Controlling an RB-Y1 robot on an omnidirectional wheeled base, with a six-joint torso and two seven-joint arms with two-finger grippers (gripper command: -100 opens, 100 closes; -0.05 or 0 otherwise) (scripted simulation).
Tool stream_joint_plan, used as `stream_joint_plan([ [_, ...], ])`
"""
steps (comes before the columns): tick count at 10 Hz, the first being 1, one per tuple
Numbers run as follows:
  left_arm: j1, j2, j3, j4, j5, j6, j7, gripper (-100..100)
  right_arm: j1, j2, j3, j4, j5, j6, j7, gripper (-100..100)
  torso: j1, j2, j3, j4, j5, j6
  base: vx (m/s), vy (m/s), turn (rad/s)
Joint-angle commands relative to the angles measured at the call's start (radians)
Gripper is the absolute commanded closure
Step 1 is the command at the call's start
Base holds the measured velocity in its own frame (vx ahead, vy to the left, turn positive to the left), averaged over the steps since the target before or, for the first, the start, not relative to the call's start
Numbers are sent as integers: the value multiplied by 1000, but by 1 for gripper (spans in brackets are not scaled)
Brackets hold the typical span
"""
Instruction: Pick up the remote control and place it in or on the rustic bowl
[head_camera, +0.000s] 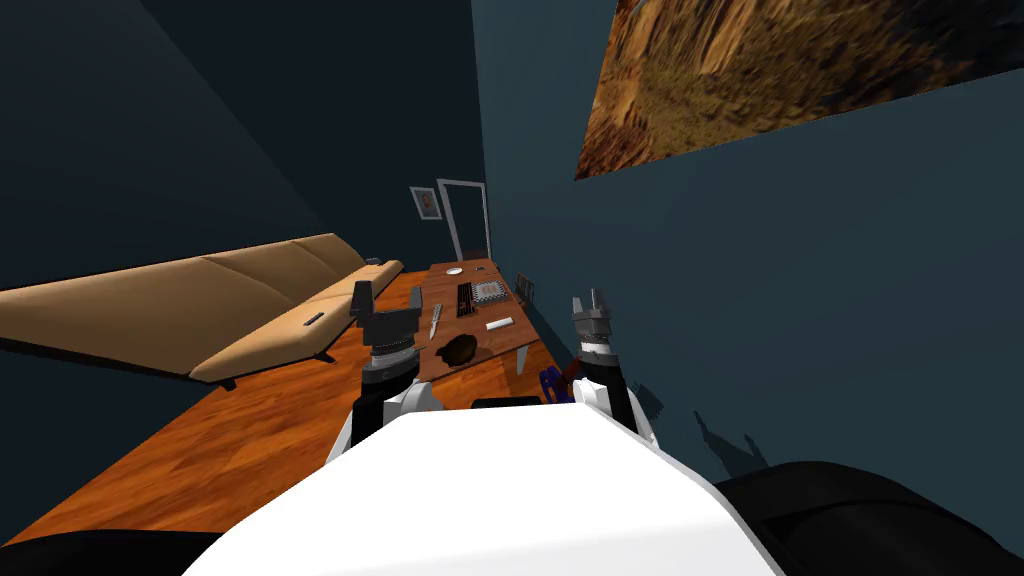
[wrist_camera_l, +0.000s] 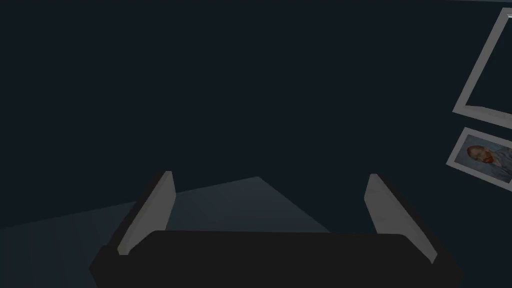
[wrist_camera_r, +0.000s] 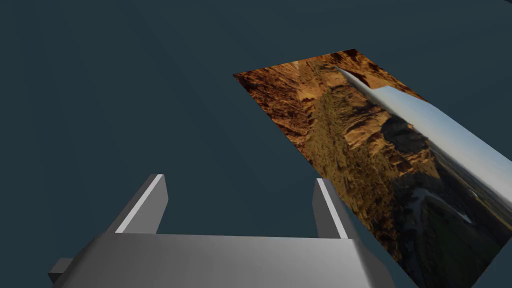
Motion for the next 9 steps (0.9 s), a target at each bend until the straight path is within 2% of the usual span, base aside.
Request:
stream_joint_plan([
  [1, 0, 0, 0, 0, 0, 0, 0, 0, -5, -28, 0, 19, 9, -3, 1, -100, 0, 0, 0, 0, 0, 0, -13, -9, 114],
  [5, 0, 0, 0, 0, 0, 0, 0, 0, -34, -134, 3, 118, 61, -24, 9, -100, -3, 4, 2, 1, -1, -1, -64, -29, 267],
  [6, 0, 0, 0, 0, 0, 0, 0, 0, -34, -141, 3, 126, 61, -24, 9, -100, -3, 6, 3, 1, -1, 0, -63, -21, 117],
  [8, 0, 0, 0, 0, 0, 0, 0, 0, -55, -206, 5, 189, 102, -41, 14, -100, -2, 4, 2, 1, 0, -1, -73, -28, 362],
  [9, 0, 0, 0, 0, 0, 0, 0, 0, -55, -213, 5, 208, 102, -41, 14, -100, -3, 5, 3, 1, -1, -1, -65, -37, 160],
])
